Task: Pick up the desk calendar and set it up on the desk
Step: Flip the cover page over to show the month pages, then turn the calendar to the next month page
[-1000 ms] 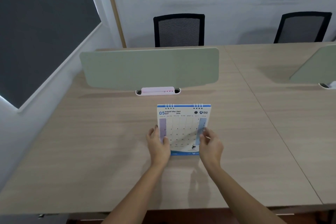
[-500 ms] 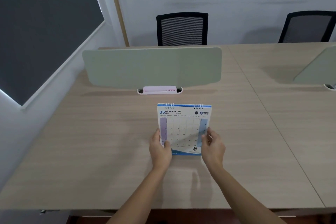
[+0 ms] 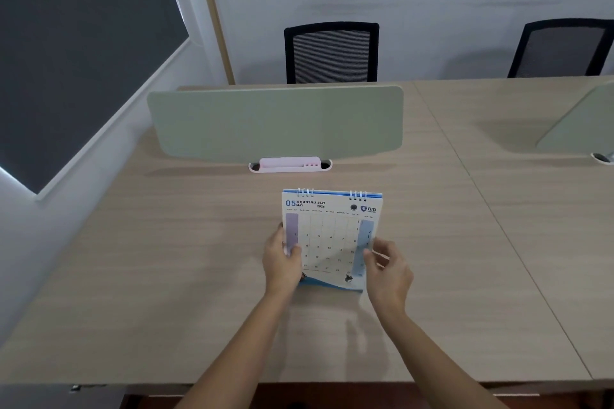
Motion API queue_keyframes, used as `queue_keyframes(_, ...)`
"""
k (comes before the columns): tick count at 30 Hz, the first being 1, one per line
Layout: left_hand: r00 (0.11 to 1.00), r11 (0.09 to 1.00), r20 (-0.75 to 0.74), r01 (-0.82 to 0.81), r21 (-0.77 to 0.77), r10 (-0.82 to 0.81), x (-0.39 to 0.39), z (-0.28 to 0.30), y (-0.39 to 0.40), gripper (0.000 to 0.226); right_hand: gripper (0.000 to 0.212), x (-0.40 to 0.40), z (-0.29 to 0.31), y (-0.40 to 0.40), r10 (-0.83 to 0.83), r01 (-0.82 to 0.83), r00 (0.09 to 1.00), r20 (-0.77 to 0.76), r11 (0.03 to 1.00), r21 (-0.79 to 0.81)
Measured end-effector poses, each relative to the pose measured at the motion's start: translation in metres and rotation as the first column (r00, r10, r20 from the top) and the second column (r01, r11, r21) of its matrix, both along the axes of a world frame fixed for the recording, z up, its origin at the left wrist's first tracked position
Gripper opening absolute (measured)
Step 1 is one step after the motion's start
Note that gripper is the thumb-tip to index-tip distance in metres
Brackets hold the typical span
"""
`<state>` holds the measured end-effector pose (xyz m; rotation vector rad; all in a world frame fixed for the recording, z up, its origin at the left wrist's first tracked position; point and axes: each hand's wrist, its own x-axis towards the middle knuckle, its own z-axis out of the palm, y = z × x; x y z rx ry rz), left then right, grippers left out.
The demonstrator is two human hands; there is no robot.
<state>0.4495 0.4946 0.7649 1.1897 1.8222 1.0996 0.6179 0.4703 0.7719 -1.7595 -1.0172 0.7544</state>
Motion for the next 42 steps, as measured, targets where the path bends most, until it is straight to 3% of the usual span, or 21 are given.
queue_keyframes(1,1.000,1.000,-0.024,0.004,-0.004,-0.004,0.002,0.001,-0.002,0.047,0.009,0.001,0.000,-0.001,0.008,-0.008,1.000,-0.001,1.000,0.000)
queue_keyframes(4,0.998,0.999,-0.067,-0.003,-0.050,-0.001,-0.001,-0.004,-0.004,0.045,0.025,0.008,0.002,0.002,0.064,-0.064,0.998,0.021,0.998,-0.025)
queue_keyframes(9,0.998,0.998,0.040,-0.038,-0.044,0.039,-0.009,0.009,-0.018,0.017,0.018,0.030,0.010,0.005,0.160,-0.169,0.977,-0.141,0.984,-0.056)
queue_keyframes(12,0.959,0.994,0.282,0.035,-0.100,-0.006,-0.028,0.029,-0.024,0.023,0.013,0.043,0.024,0.000,0.308,-0.338,0.879,-0.364,0.941,-0.018)
queue_keyframes(14,0.815,0.980,0.576,0.157,-0.122,-0.059,-0.043,0.040,-0.016,0.040,0.017,0.058,0.041,0.008,0.363,-0.427,0.766,-0.531,0.904,0.004)
queue_keyframes(16,0.708,0.984,0.704,0.157,-0.079,-0.056,-0.053,0.045,0.004,0.050,0.031,0.071,0.061,0.027,0.319,-0.384,0.758,-0.569,0.923,0.007)
queue_keyframes(17,0.736,0.986,0.672,0.158,-0.054,-0.081,-0.051,0.049,0.014,0.044,0.039,0.073,0.072,0.038,0.337,-0.375,0.759,-0.557,0.926,0.048)
queue_keyframes(19,0.858,0.985,0.505,0.153,-0.079,-0.093,-0.041,0.052,0.022,0.029,0.031,0.064,0.091,0.053,0.439,-0.396,0.726,-0.530,0.896,0.199)
queue_keyframes(20,0.885,0.977,0.451,0.184,-0.105,-0.118,-0.035,0.050,0.023,0.024,0.028,0.056,0.098,0.057,0.472,-0.416,0.757,-0.452,0.881,0.225)
queue_keyframes(24,0.918,0.948,0.326,0.284,-0.142,-0.226,-0.022,0.034,0.027,0.022,0.038,0.034,0.100,0.071,0.466,-0.459,0.883,-0.054,0.882,0.111)
queue_keyframes(27,0.928,0.939,0.242,0.320,-0.127,-0.284,-0.023,0.028,0.034,0.026,0.050,0.029,0.084,0.071,0.308,-0.317,0.946,0.105,0.945,0.080)
queue_keyframes(30,0.923,0.930,0.229,0.344,-0.130,-0.309,-0.021,0.021,0.032,0.031,0.047,0.027,0.052,0.061,0.236,-0.235,0.972,0.011,0.972,-0.026)
queue_keyframes(34,0.914,0.924,0.242,0.361,-0.123,-0.325,-0.019,0.016,0.031,0.029,0.030,0.032,0.016,0.053,0.301,-0.298,0.953,-0.035,0.910,-0.289)
queue_keyframes(42,0.843,0.874,0.305,0.482,-0.061,-0.444,-0.008,0.012,0.068,0.027,0.036,0.065,0.011,0.074,0.428,-0.429,0.901,-0.073,0.851,-0.302)
